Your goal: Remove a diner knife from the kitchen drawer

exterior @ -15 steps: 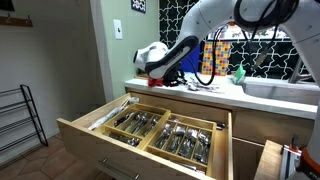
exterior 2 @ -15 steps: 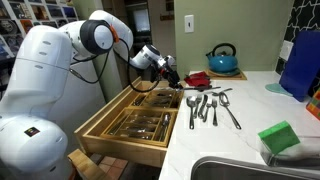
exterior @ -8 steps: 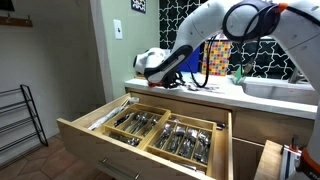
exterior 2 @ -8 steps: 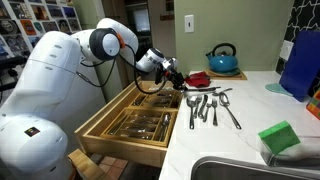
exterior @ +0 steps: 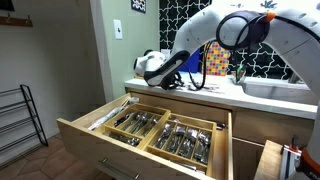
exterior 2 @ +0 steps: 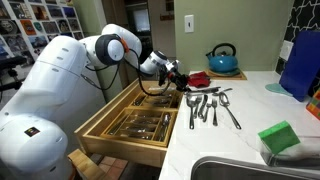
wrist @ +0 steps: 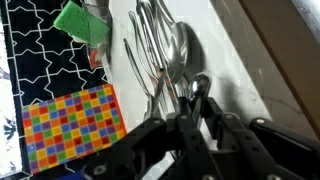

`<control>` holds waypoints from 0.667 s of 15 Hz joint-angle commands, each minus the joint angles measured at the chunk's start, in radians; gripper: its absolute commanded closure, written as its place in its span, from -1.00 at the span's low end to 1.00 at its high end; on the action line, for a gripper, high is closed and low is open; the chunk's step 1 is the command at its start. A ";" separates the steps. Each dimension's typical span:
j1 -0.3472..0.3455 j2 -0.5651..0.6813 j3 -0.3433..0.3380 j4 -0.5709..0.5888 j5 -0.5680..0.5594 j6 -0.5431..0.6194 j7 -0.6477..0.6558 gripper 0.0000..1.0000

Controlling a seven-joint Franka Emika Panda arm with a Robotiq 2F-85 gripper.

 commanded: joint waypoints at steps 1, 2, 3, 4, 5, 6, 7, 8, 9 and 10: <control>0.000 0.041 -0.013 0.043 -0.011 0.022 -0.020 0.82; 0.001 0.047 -0.015 0.045 -0.013 0.029 -0.019 0.81; 0.003 0.052 -0.017 0.048 -0.013 0.033 -0.018 0.82; 0.004 0.059 -0.018 0.053 -0.011 0.032 -0.019 0.81; 0.005 0.066 -0.019 0.060 -0.009 0.027 -0.017 0.81; 0.005 0.072 -0.020 0.064 -0.008 0.025 -0.018 0.80; 0.005 0.077 -0.021 0.068 -0.008 0.024 -0.019 0.80; 0.005 0.082 -0.023 0.071 -0.007 0.024 -0.018 0.80; 0.004 0.086 -0.025 0.074 -0.006 0.023 -0.017 0.79; 0.004 0.088 -0.025 0.079 -0.004 0.022 -0.019 0.66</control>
